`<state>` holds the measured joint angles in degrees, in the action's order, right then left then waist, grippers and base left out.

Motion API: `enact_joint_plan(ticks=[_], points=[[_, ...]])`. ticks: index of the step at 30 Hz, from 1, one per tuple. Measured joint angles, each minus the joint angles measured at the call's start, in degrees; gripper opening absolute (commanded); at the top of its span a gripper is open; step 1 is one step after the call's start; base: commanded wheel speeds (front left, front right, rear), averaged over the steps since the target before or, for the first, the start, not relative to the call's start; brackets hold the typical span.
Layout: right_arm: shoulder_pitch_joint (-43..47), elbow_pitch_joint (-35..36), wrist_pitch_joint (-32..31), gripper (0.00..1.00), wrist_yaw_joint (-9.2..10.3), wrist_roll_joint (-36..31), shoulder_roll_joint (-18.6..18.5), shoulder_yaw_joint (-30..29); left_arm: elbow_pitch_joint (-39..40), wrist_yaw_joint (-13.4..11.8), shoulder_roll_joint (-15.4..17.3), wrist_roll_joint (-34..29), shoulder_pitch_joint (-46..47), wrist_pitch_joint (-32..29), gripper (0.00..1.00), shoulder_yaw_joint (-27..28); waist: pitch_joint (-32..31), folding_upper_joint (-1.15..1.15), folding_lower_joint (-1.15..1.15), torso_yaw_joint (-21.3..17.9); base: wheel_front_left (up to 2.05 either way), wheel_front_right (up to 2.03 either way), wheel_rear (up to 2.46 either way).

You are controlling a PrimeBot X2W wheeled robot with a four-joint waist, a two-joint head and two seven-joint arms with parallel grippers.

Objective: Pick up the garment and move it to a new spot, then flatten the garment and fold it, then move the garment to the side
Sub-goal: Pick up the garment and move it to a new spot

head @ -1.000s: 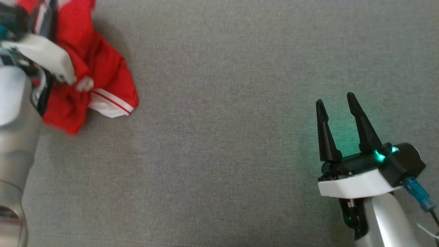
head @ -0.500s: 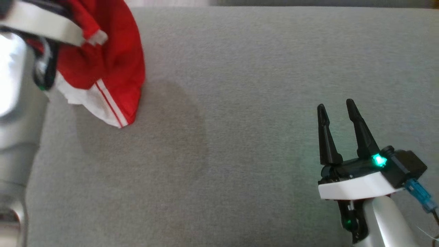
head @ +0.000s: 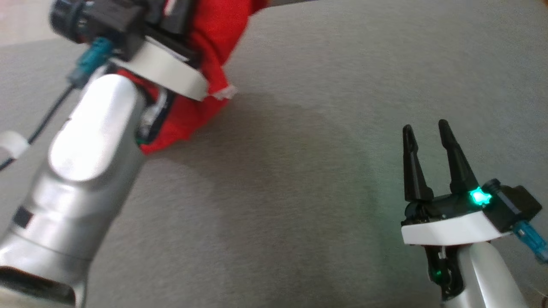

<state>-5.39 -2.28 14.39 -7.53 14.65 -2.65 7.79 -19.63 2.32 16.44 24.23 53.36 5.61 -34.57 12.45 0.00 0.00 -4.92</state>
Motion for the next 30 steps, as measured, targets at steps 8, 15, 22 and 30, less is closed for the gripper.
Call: enact_joint_plan(ticks=[8,15,22,30], points=[[-1.68,1.00,0.00,1.00,0.00,2.48,0.02,-0.49,-0.89,-0.37,-5.05,0.00,0.07,-1.10,0.44,-3.99,1.91,0.00,0.00,-8.84,0.00,0.00,0.00],[-2.26,1.57,0.00,1.00,0.00,3.71,0.02,-0.87,-6.88,-0.85,-8.49,0.49,0.06,1.65,1.00,-4.75,4.57,0.00,-0.01,-13.44,0.00,0.00,0.00],[-2.17,1.46,0.00,1.00,0.00,2.81,0.04,-3.46,-10.32,-2.53,-6.11,-0.43,-0.19,6.80,1.00,-3.72,4.41,0.00,-0.01,-9.84,0.00,0.00,0.00],[-1.85,1.23,0.00,1.00,0.00,1.05,0.07,-6.11,-7.04,-6.49,-0.30,0.31,-11.72,8.87,1.00,2.59,1.82,0.00,0.00,-3.61,0.00,0.00,0.00]])
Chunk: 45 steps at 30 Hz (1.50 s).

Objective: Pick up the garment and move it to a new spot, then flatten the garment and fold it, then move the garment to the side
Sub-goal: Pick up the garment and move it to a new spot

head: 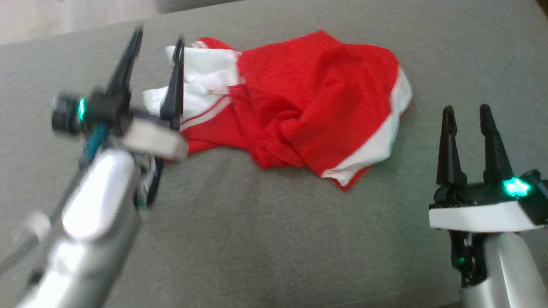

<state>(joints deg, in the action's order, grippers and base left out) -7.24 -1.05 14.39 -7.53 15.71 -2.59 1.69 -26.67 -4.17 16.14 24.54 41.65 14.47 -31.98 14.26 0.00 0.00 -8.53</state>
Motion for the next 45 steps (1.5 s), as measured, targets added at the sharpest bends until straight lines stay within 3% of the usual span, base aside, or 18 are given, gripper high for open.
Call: enact_joint_plan(ticks=[8,15,32,36,45], points=[[3.42,-1.05,0.01,1.00,0.00,-2.16,0.00,-0.16,11.60,-1.96,-0.94,-1.01,-20.92,0.16,1.00,7.38,-3.40,0.00,0.00,5.94,0.00,0.00,0.00],[4.75,-1.49,0.01,1.00,0.00,-2.38,0.00,0.42,16.00,-0.57,-6.77,-5.20,-31.69,0.22,1.00,12.03,-5.81,0.00,0.01,7.60,0.00,0.00,0.00],[5.66,-1.55,0.01,1.00,0.00,-3.69,0.00,1.20,15.35,6.04,-11.23,-12.18,-31.44,0.23,1.00,19.09,-5.38,0.00,0.00,10.00,0.00,0.00,0.00],[5.38,-0.90,0.01,1.00,0.00,-3.66,0.00,1.30,11.12,7.38,-10.99,-14.44,-29.16,0.23,1.00,18.34,-3.40,0.00,0.00,9.56,0.00,0.00,0.00],[2.78,-0.31,0.01,1.00,0.00,-3.59,0.00,1.46,-0.19,10.28,-10.15,-17.60,-14.25,-4.23,1.00,11.94,1.57,0.00,-0.01,7.62,0.00,0.00,0.00]])
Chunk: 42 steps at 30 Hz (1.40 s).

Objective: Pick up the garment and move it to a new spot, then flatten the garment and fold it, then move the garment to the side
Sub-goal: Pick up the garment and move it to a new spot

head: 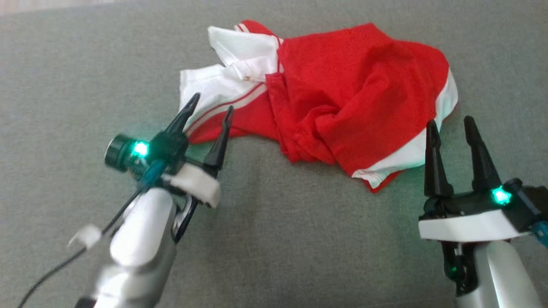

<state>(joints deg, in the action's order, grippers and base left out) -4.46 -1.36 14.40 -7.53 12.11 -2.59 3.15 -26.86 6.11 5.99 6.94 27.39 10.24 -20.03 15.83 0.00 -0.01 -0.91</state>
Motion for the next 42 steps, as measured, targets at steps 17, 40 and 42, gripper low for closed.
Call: enact_joint_plan(ticks=[17,40,42], points=[[-2.49,0.58,0.00,1.00,0.00,0.99,-0.01,0.38,-21.17,1.47,1.82,4.99,19.91,-12.23,0.00,-15.73,6.30,0.00,0.01,-5.06,0.00,0.00,0.00],[-1.25,-0.99,0.00,1.00,0.00,0.99,-0.01,-0.33,2.96,-6.20,7.98,12.68,17.85,4.35,0.00,-0.04,-3.56,0.00,0.02,0.97,0.00,0.00,0.00],[-0.36,-1.07,0.00,1.00,0.00,0.99,0.00,-0.33,7.32,-6.93,9.62,12.37,17.09,4.47,0.00,2.47,-4.34,0.00,0.02,1.71,0.00,0.00,0.00]])
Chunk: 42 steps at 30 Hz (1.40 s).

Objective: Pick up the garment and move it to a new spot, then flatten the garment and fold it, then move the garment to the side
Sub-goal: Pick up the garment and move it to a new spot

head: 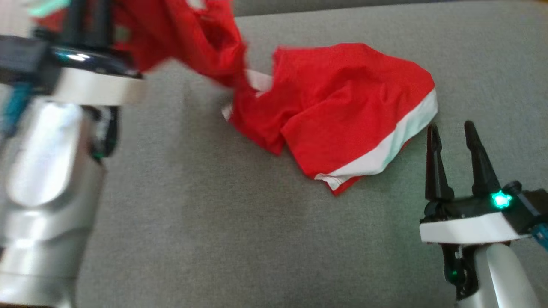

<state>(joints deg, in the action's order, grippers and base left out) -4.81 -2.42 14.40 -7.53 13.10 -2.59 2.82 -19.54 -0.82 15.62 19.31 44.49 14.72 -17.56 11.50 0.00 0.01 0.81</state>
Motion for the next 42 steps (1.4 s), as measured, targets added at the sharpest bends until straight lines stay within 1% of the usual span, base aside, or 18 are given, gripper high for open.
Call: enact_joint_plan(ticks=[3,9,12,17,19,20,21,22,23,26,29,34,38,39,40,41,42], points=[[0.85,-0.11,0.00,1.00,0.00,0.00,0.00,0.00,2.86,-0.44,2.93,-0.66,-0.55,0.01,0.00,2.96,-0.86,0.00,0.00,0.85,0.00,0.00,0.00],[0.83,-0.14,0.00,1.00,0.00,0.00,-0.01,0.01,3.38,-1.64,9.39,-0.69,-3.87,-0.23,0.00,7.28,-1.48,0.00,0.00,1.70,0.00,0.00,0.00],[0.85,-0.14,0.00,1.00,0.00,0.00,-0.01,-0.05,3.68,-2.09,11.59,-0.27,-5.75,-0.54,0.00,9.42,-1.41,0.00,-0.01,1.98,0.00,0.00,0.00],[0.90,-0.14,0.00,1.00,0.00,-0.02,-0.01,-0.37,4.39,-3.34,14.86,1.52,-6.82,-0.52,0.00,14.67,-1.29,0.00,-0.01,2.52,0.00,0.00,0.00],[0.93,-0.15,0.00,1.00,0.00,-0.07,0.00,-0.40,4.42,-3.31,16.58,1.98,-6.83,-0.49,0.00,16.56,-1.16,0.00,-0.01,2.59,0.00,0.00,0.00],[0.93,-0.15,0.00,1.00,0.00,-0.07,0.00,-0.40,4.42,-3.31,16.58,1.98,-6.83,-0.49,0.00,16.56,-1.16,0.00,-0.01,2.59,0.00,0.00,0.00],[0.93,-0.14,0.00,1.00,0.00,-0.09,0.00,-0.49,4.32,-3.16,17.88,1.97,-6.87,-0.44,0.00,17.46,-1.07,0.00,-0.01,2.56,0.00,0.00,0.00],[0.93,-0.14,0.00,1.00,0.00,-0.16,-0.01,-0.64,4.09,-2.79,18.28,1.97,-7.03,-0.46,0.00,17.40,-1.04,0.00,-0.01,2.54,0.00,0.00,0.00],[0.93,-0.14,0.00,1.00,0.00,-0.16,-0.01,-0.64,4.09,-2.79,18.28,1.97,-7.03,-0.46,0.00,17.40,-1.04,0.00,-0.01,2.54,0.00,0.00,0.00],[0.92,-0.14,0.00,1.00,0.00,-0.26,-0.01,-0.81,2.78,-1.54,18.16,1.98,-8.67,-1.67,0.00,15.73,-0.94,0.00,-0.01,2.38,0.00,0.00,0.00],[0.92,-0.14,0.00,1.00,0.00,-0.52,-0.01,-0.63,-0.03,-0.15,16.53,2.55,-11.80,-3.13,0.00,13.07,-0.85,0.00,-0.01,2.07,0.00,0.00,0.00],[0.91,-0.14,0.00,1.00,0.00,-0.58,-0.01,-0.42,-6.13,2.58,11.57,3.47,-16.92,-5.11,0.00,7.68,-0.45,0.00,-0.01,1.54,0.00,0.00,0.00],[0.85,-0.14,0.00,1.00,0.00,-0.58,0.00,-0.36,-12.61,4.08,8.29,3.94,-18.73,-6.88,0.00,4.14,-0.04,0.00,-0.01,1.22,0.00,0.00,0.00],[0.85,-0.14,0.00,1.00,0.00,-0.59,-0.01,-0.35,-14.61,4.33,7.75,3.97,-18.93,-7.68,0.17,3.61,0.02,0.00,-0.01,1.16,0.00,0.00,0.00],[0.85,-0.14,0.00,1.00,0.00,-0.59,-0.01,-0.33,-16.41,4.34,7.40,3.88,-19.08,-8.09,0.89,2.77,0.07,0.00,-0.01,1.10,0.00,0.00,0.00],[0.85,-0.14,0.00,1.00,0.00,-0.59,-0.01,-0.24,-17.63,4.34,7.02,3.80,-19.16,-7.95,1.00,2.48,0.12,0.00,-0.01,1.04,0.00,0.00,0.00],[0.84,-0.14,0.00,1.00,0.00,-0.63,-0.01,-0.09,-18.50,4.34,6.67,3.80,-19.14,-7.27,1.00,2.48,0.17,0.00,-0.01,0.97,0.00,0.00,0.00]])
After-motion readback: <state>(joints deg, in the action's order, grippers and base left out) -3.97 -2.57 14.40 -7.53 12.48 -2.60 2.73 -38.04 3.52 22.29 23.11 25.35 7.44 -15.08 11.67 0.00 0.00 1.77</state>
